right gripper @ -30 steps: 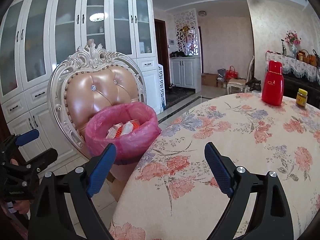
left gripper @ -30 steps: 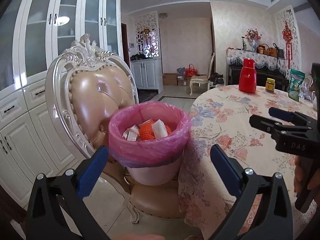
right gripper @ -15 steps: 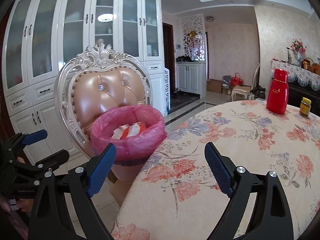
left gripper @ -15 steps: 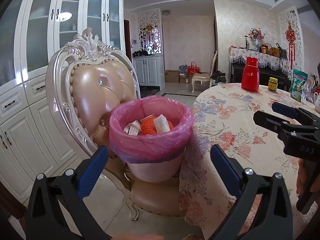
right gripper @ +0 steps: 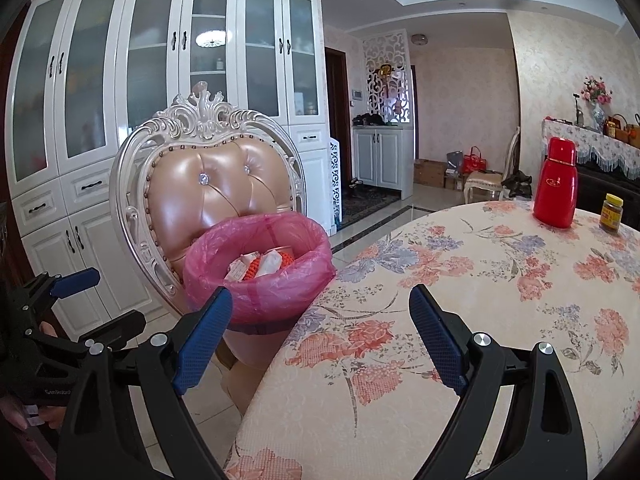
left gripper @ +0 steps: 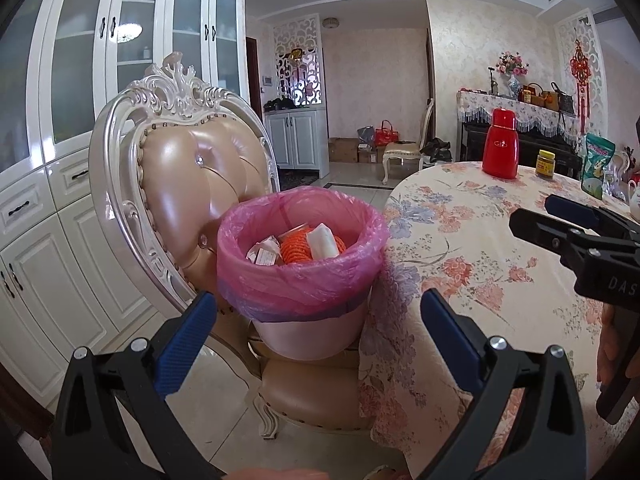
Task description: Collect trash
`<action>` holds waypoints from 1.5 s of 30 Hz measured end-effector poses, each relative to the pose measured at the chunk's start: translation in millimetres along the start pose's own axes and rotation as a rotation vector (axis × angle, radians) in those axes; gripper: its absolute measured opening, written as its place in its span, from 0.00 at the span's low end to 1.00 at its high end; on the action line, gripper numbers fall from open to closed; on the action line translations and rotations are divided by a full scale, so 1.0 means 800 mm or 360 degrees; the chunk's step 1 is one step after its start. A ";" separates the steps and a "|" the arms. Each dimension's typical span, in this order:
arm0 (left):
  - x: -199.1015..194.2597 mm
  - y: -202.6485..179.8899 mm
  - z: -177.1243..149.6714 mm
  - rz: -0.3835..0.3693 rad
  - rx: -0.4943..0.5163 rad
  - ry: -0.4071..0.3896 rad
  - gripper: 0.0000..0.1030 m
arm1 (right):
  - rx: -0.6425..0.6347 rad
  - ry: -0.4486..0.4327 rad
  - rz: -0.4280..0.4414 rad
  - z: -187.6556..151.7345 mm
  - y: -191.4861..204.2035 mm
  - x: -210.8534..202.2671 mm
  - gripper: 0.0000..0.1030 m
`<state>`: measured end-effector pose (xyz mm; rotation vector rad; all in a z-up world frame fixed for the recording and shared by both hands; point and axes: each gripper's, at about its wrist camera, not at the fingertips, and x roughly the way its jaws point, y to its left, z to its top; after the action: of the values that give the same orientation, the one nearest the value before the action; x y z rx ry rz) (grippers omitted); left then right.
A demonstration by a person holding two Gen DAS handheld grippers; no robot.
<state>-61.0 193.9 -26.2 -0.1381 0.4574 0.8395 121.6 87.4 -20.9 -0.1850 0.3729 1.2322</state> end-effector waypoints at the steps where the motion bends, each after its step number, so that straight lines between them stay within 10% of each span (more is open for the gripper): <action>1: 0.000 0.000 0.000 0.0000 0.0002 0.0000 0.96 | -0.0001 0.0000 0.0002 0.000 0.000 0.000 0.82; 45: -0.023 0.012 0.007 -0.0048 -0.0107 -0.0131 0.96 | -0.0028 0.0004 0.0023 -0.003 0.006 0.000 0.82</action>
<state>-76.9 189.2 -12.0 -0.1715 0.3493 0.8285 117.1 88.2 -22.5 -0.1991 0.3659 1.2499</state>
